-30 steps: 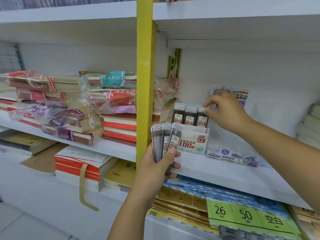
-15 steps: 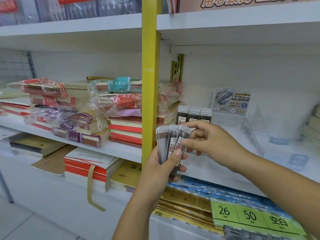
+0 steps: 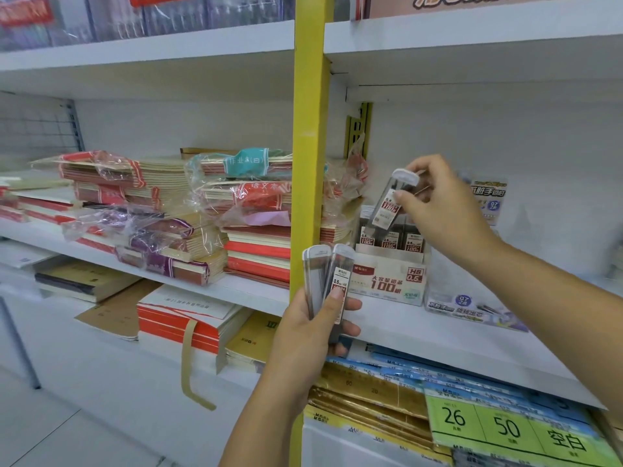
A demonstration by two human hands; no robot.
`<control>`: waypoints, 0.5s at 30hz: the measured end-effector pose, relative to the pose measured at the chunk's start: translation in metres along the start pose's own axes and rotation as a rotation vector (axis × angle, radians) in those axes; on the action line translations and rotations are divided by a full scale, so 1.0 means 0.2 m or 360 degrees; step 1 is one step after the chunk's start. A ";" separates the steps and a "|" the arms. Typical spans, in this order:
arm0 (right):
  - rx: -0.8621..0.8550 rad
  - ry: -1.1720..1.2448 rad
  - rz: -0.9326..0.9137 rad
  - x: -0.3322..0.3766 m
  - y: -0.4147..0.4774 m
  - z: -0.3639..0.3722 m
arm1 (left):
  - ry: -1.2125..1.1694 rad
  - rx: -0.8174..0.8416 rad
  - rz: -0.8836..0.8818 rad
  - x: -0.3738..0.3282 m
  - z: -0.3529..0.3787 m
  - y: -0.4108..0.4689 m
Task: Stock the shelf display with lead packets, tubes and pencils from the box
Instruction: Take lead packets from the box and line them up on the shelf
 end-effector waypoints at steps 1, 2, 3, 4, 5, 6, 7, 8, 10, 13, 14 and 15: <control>0.0063 -0.0120 -0.0011 -0.02 0.00 0.03 | 0.0009 0.0006 0.0001 0.00 0.00 0.00; 0.0122 -0.0214 -0.0020 -0.04 0.01 0.06 | 0.0012 0.0011 0.0001 0.00 0.00 0.00; 0.0176 -0.0278 -0.0025 -0.05 0.01 0.08 | 0.0013 0.0013 0.0002 0.00 0.00 0.00; 0.0223 -0.0315 -0.0022 -0.07 0.01 0.10 | 0.0014 0.0015 0.0002 0.00 -0.01 0.00; 0.0262 -0.0332 -0.0012 -0.08 0.01 0.12 | 0.0014 0.0017 0.0003 0.00 -0.01 0.00; 0.0294 -0.0338 -0.0002 -0.09 0.02 0.13 | 0.0014 0.0018 0.0003 0.00 -0.01 -0.01; 0.0323 -0.0344 -0.0002 -0.10 0.02 0.14 | 0.0017 0.0017 0.0002 0.00 -0.01 -0.01; 0.0351 -0.0364 -0.0014 -0.10 0.02 0.15 | 0.0020 0.0015 0.0001 0.00 -0.02 -0.01; 0.0400 -0.0480 -0.0069 -0.10 0.03 0.18 | 0.0020 0.0009 -0.0006 0.00 -0.03 -0.01; 0.0330 -0.0811 -0.0254 -0.11 0.04 0.21 | 0.0031 -0.0003 -0.0008 0.00 -0.04 -0.01; 0.0278 -0.0897 -0.0338 -0.11 0.05 0.21 | 0.0040 -0.0003 -0.0008 0.00 -0.04 -0.01; 0.0235 -0.0946 -0.0398 -0.11 0.05 0.22 | 0.0048 -0.0002 -0.0011 0.00 -0.04 -0.01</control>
Point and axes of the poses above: each hand's wrist, its own y-axis towards the middle knuckle, its own z-axis out of the palm, x = y × z, the point moved 3 cm from there along y, towards the middle knuckle, and after that the axes turned 1 degree about y, right-handed, at the moved point
